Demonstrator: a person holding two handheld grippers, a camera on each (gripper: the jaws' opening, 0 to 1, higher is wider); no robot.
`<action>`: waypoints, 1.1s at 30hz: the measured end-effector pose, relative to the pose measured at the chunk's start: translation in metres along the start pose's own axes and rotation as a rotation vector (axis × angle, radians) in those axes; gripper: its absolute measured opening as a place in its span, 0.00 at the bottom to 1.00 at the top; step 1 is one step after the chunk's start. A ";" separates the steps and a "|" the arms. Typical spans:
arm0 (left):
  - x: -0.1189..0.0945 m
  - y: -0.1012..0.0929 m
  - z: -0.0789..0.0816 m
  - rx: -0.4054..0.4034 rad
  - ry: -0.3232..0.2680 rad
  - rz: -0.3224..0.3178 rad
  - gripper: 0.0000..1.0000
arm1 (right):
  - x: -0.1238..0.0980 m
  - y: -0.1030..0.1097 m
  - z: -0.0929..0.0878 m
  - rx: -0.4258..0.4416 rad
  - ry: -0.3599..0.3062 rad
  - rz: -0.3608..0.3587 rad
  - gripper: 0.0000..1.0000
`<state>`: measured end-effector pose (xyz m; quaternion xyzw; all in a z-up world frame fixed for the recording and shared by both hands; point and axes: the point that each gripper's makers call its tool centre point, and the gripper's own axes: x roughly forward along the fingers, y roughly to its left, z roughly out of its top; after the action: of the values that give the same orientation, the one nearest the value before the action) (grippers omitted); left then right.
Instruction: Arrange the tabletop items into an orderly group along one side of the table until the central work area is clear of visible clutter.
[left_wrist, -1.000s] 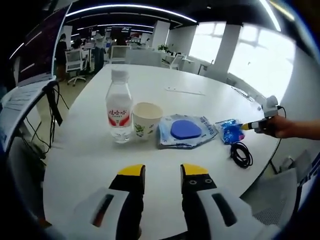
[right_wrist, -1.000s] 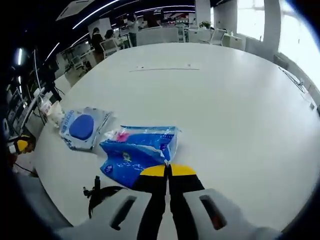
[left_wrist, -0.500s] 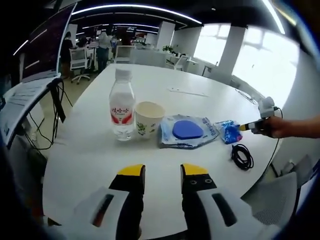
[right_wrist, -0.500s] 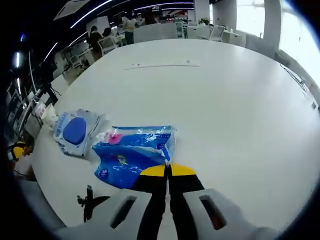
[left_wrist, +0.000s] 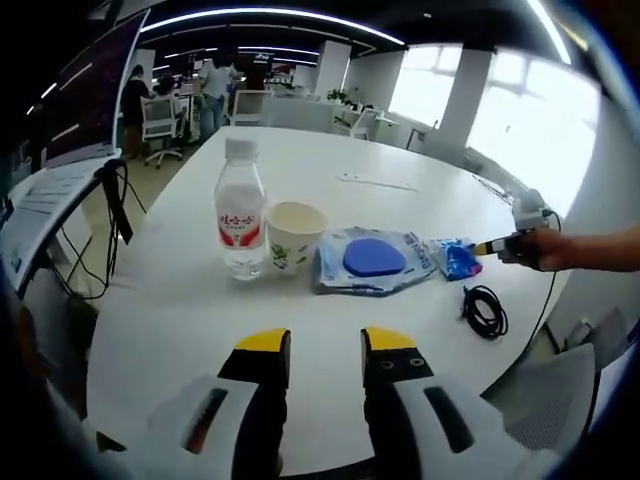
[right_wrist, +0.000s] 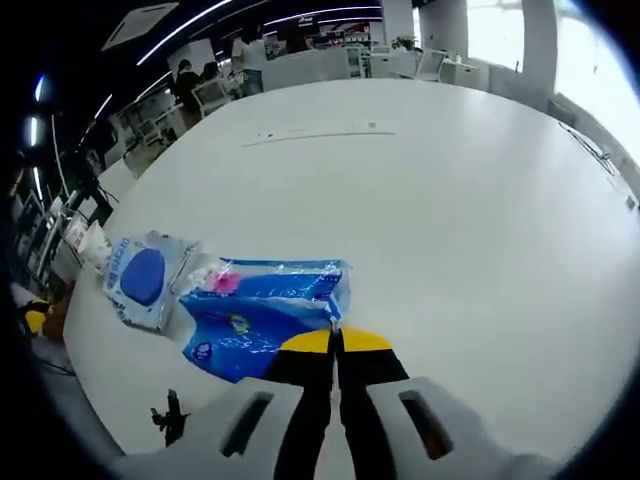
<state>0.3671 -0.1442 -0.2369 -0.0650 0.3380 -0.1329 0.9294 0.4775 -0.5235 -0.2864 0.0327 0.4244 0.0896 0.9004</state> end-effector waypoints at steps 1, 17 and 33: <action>0.000 -0.001 -0.001 0.002 0.003 -0.001 0.27 | 0.000 0.000 0.000 0.000 -0.001 0.000 0.00; -0.002 -0.005 0.004 0.012 -0.003 0.013 0.28 | 0.011 -0.008 0.007 0.015 -0.020 0.013 0.00; 0.001 -0.005 0.012 0.037 -0.003 0.001 0.32 | 0.003 -0.019 0.002 0.036 -0.033 0.003 0.05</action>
<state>0.3746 -0.1493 -0.2270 -0.0477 0.3340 -0.1385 0.9311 0.4840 -0.5419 -0.2903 0.0511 0.4110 0.0824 0.9064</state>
